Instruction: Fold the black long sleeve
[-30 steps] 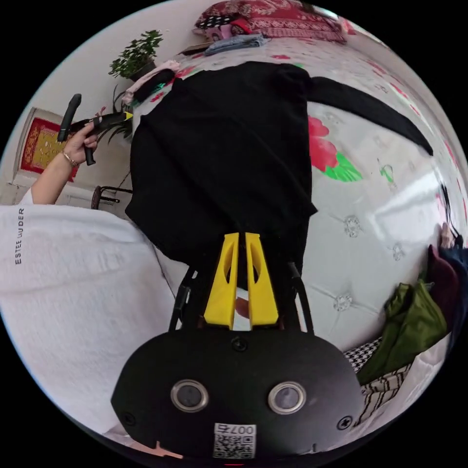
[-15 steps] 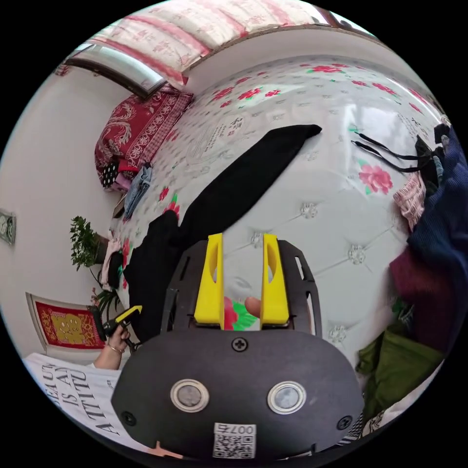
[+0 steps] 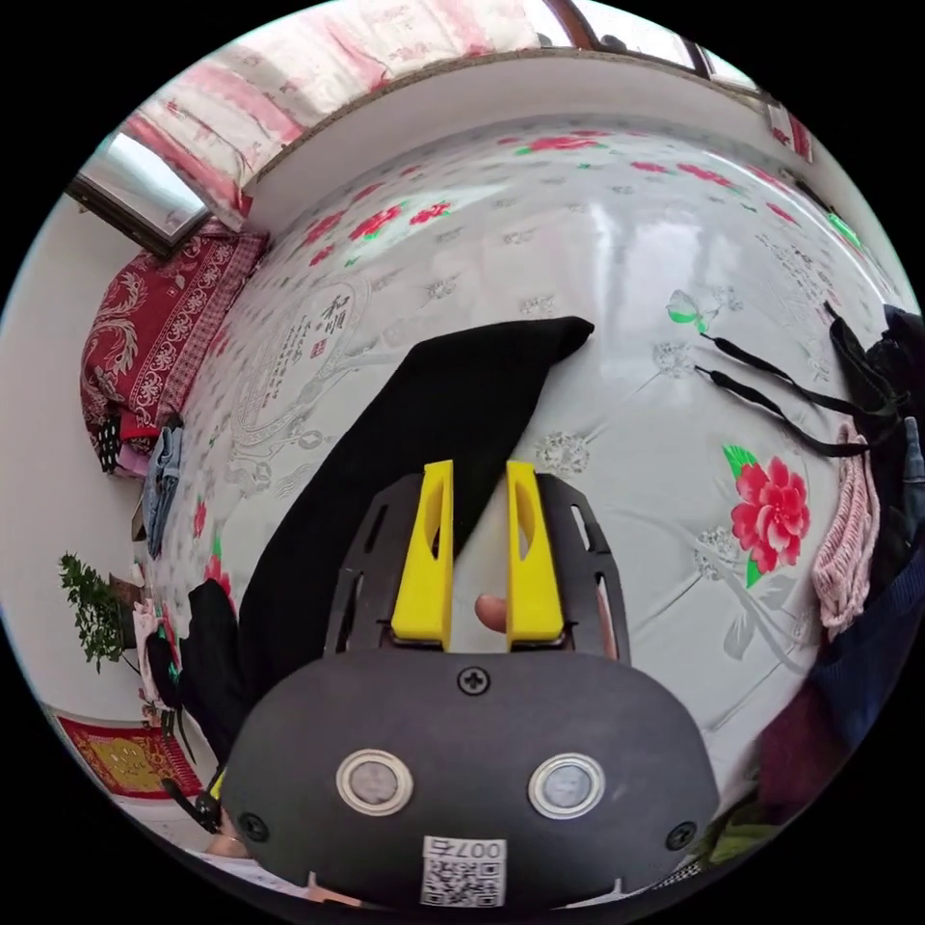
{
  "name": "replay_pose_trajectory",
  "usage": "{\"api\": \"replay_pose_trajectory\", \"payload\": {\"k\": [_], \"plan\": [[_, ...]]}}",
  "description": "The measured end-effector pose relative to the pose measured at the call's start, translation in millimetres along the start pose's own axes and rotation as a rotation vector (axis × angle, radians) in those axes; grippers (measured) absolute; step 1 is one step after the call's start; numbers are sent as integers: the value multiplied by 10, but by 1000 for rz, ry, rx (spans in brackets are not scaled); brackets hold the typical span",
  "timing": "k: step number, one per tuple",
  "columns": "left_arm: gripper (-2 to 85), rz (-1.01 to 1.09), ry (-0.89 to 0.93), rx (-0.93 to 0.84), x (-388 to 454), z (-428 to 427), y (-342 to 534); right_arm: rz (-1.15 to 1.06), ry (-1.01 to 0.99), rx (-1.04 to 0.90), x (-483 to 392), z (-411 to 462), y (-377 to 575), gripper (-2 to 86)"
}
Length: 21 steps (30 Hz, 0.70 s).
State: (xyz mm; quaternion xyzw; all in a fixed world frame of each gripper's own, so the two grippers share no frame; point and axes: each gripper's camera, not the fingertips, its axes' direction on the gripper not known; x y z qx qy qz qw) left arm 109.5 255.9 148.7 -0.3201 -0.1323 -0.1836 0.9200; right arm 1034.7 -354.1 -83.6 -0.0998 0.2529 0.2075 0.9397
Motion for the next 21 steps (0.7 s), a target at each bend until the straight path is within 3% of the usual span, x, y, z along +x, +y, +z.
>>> {"api": "replay_pose_trajectory", "payload": {"k": [6,12,17,19,21], "plan": [[-10,53,-71,-14,143,-4,19,-4,-155,-109,188,-89,-188,8],[-10,-37,-91,-9,131,-124,68,52,-536,173,396,-1063,-245,0],[-10,-53,-123,44,93,-341,240,10,-460,267,446,-1576,9,-1],[-10,-77,-105,52,29,-427,366,145,-436,232,672,-1537,149,-1],[-10,-92,-96,63,-32,-499,484,451,-533,219,1163,-1402,465,-1]]}}
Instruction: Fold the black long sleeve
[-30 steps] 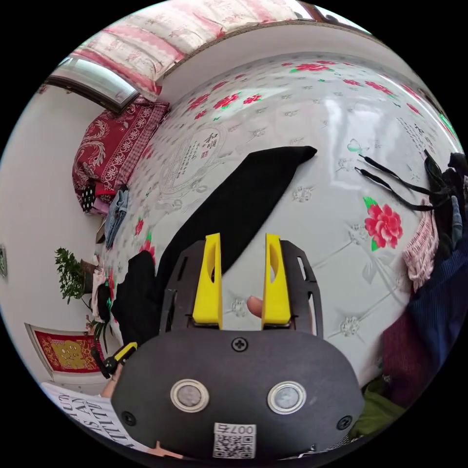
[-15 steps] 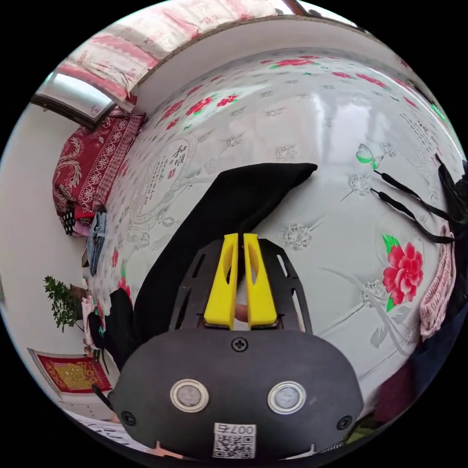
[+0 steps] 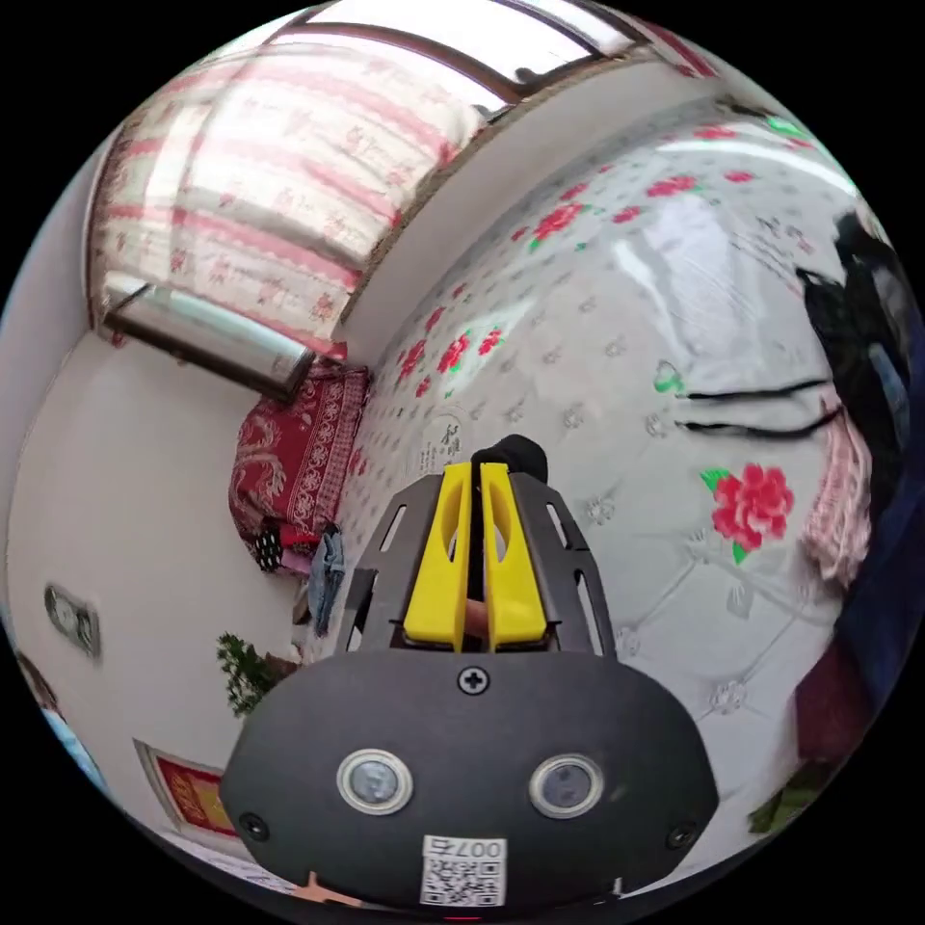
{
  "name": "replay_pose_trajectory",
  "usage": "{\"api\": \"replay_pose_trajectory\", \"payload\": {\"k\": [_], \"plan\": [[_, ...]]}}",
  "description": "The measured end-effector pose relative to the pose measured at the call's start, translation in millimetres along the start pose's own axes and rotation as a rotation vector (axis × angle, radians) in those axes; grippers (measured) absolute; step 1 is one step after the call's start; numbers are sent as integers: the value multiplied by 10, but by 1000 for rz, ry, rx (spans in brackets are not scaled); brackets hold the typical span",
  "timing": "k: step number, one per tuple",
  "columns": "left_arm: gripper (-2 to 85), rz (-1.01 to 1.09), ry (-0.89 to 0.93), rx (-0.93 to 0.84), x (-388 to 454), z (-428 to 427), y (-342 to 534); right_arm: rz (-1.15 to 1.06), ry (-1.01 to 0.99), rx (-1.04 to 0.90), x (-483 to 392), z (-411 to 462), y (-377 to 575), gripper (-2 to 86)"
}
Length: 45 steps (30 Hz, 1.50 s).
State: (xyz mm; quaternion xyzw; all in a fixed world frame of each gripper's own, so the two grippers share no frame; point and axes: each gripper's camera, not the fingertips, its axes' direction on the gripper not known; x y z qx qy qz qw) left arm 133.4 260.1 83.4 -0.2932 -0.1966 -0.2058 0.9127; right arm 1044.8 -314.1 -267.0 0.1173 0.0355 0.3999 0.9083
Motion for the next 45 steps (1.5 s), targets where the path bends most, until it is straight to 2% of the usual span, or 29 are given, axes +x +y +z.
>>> {"api": "replay_pose_trajectory", "payload": {"k": [2,4,6,8,11,13,15,18,21,23,26,31,36,41,45], "plan": [[-10,-20,10,-1,-91,-60,119,165,-95,53,313,-125,133,-1],[-10,-47,28,-9,-217,-132,283,136,-129,58,232,-171,222,-1],[-10,-74,49,-14,-315,-182,402,-33,-169,-3,-195,-125,294,-1],[-10,-103,69,-13,-406,-237,516,-346,-274,-121,-1028,-68,569,-1],[-9,-145,107,0,-518,-329,683,-838,-339,-298,-2098,-114,1430,-1],[-9,-172,141,20,-570,-401,817,-1103,-350,-403,-2497,-182,2179,-1],[-8,-180,175,34,-589,-443,914,-1348,-384,-540,-2644,-268,3232,0],[0,-175,231,38,-600,-466,1083,-1459,-397,-698,-2411,-225,4246,2],[24,-170,257,26,-628,-449,1287,-1400,-298,-1048,-1555,155,5536,10],[44,-163,261,2,-649,-421,1412,-1341,-159,-1248,-1069,353,6013,19],[53,-134,247,-17,-668,-413,1597,-1305,-89,-1354,-611,301,6316,33],[57,-121,251,-6,-722,-409,1726,-1292,0,-1230,-546,244,5912,52],[60,-93,273,21,-715,-397,1532,-1107,47,-1032,-630,417,5068,60],[64,17,293,31,-593,-330,1097,-709,-40,-843,-573,728,4038,64],[89,114,336,-73,-416,-16,759,-355,-119,-748,-269,1089,3383,68]]}}
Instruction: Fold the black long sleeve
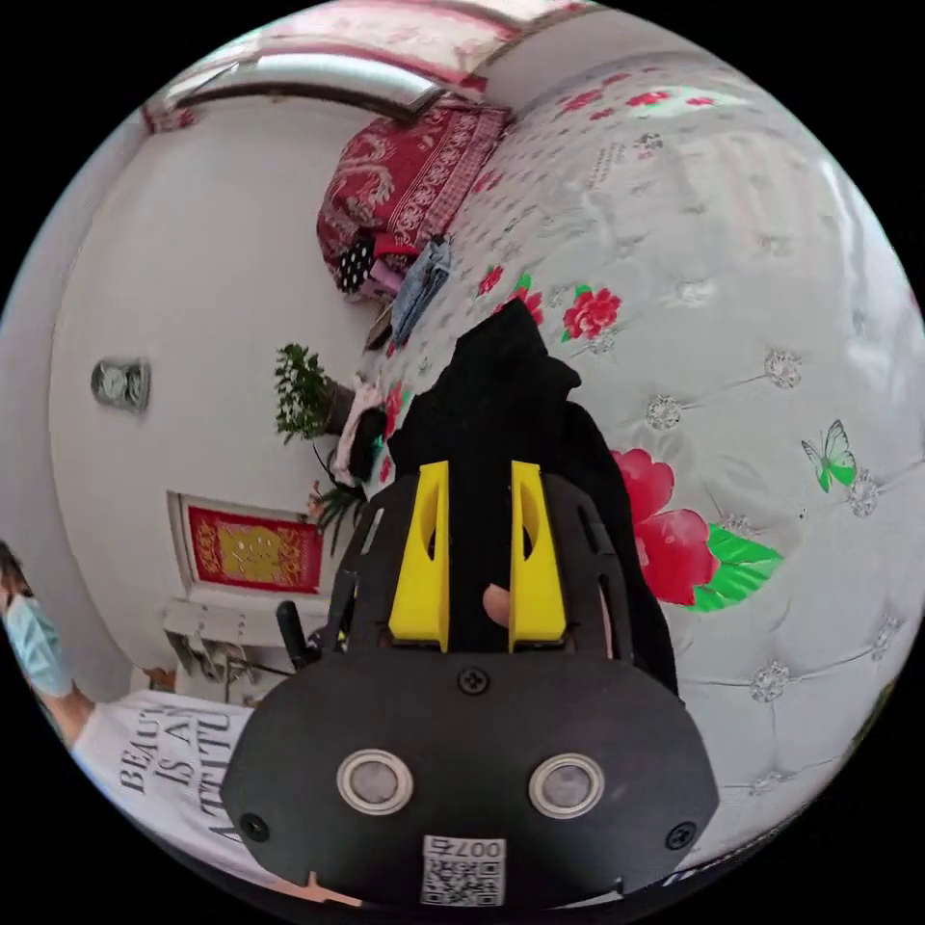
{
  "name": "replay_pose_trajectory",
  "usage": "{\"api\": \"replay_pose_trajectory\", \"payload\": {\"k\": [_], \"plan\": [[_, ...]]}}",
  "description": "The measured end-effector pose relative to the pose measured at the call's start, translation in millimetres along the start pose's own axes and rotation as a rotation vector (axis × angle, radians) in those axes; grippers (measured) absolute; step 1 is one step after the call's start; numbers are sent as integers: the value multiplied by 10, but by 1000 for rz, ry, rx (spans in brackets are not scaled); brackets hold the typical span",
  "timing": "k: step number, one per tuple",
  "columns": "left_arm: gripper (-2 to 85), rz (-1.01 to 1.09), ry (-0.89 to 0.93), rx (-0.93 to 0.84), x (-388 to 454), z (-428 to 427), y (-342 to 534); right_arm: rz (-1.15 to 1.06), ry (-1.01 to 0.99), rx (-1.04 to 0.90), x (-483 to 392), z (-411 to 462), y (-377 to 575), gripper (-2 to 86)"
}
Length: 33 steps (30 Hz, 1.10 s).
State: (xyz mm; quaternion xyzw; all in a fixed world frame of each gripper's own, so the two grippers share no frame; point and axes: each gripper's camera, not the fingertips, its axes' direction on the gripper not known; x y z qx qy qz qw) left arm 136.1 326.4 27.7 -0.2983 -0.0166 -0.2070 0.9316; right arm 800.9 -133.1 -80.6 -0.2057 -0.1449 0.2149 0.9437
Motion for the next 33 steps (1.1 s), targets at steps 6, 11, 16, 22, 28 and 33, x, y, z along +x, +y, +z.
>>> {"api": "replay_pose_trajectory", "payload": {"k": [6,11,16,22,28,33], "plan": [[84,139,-109,-82,163,278,-213,278,-110,19,719,199,-535,63],[11,105,-52,-108,46,239,-356,398,-266,-53,1028,534,-865,36],[-5,55,30,-107,-122,153,-455,314,-95,32,1067,197,-1273,8],[-4,-34,40,-143,-136,331,-616,263,153,15,1213,-53,-1357,9],[-6,-19,33,-99,-87,212,-613,-146,249,-18,417,58,-1316,21],[-9,-27,44,-19,-12,-69,-606,-413,351,-199,-192,761,-1354,24]]}}
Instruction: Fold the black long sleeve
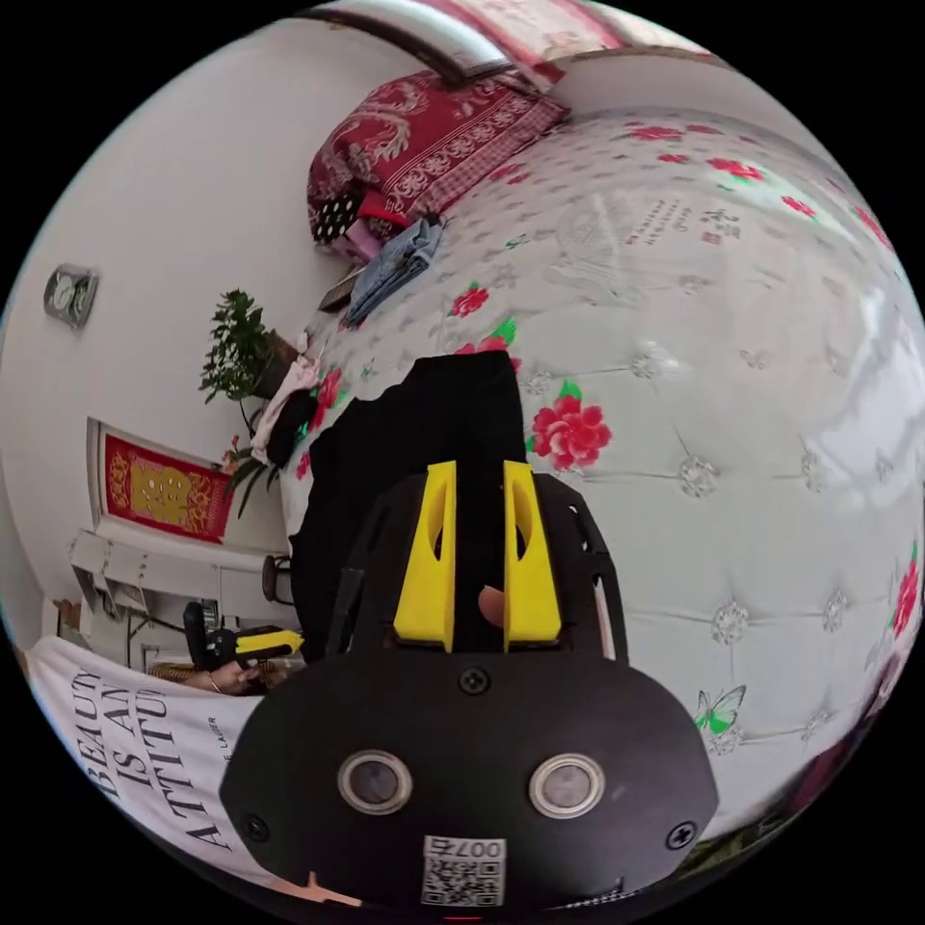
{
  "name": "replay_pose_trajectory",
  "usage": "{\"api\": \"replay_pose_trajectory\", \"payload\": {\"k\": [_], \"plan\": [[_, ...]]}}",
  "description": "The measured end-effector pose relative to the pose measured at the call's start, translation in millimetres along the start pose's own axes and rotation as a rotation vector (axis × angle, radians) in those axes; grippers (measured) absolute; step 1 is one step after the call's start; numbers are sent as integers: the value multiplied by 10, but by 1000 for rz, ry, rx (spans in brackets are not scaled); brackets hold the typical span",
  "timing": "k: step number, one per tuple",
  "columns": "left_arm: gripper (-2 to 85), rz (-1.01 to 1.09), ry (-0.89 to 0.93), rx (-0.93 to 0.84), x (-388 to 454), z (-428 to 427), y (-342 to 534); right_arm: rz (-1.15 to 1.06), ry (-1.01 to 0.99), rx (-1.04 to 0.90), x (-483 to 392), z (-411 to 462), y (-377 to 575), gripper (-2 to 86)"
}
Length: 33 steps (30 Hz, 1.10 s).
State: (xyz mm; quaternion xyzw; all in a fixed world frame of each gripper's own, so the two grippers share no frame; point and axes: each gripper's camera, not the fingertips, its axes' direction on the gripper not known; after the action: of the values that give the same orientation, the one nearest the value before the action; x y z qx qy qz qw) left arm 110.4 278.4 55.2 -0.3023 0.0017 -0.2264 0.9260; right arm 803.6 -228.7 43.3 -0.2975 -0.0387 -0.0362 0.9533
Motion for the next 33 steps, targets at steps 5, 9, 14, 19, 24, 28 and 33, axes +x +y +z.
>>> {"api": "replay_pose_trajectory", "payload": {"k": [5,9,14,19,24,28,33], "plan": [[-9,19,-87,39,66,-202,153,29,27,-146,-11,723,-231,21],[-6,-47,-91,6,-110,-48,369,87,36,-172,115,914,-206,16],[25,-142,-92,-2,-290,151,312,-5,14,-57,-174,488,119,31],[74,-234,-56,69,-485,-4,525,-101,57,-51,-339,-42,1098,40],[85,-337,-54,81,-764,-120,957,27,91,-145,-27,-444,2263,54],[116,-383,37,24,-976,95,1254,167,21,-137,203,-728,3001,66],[158,-352,163,-15,-1127,574,1352,205,31,-199,278,-767,3398,70]]}}
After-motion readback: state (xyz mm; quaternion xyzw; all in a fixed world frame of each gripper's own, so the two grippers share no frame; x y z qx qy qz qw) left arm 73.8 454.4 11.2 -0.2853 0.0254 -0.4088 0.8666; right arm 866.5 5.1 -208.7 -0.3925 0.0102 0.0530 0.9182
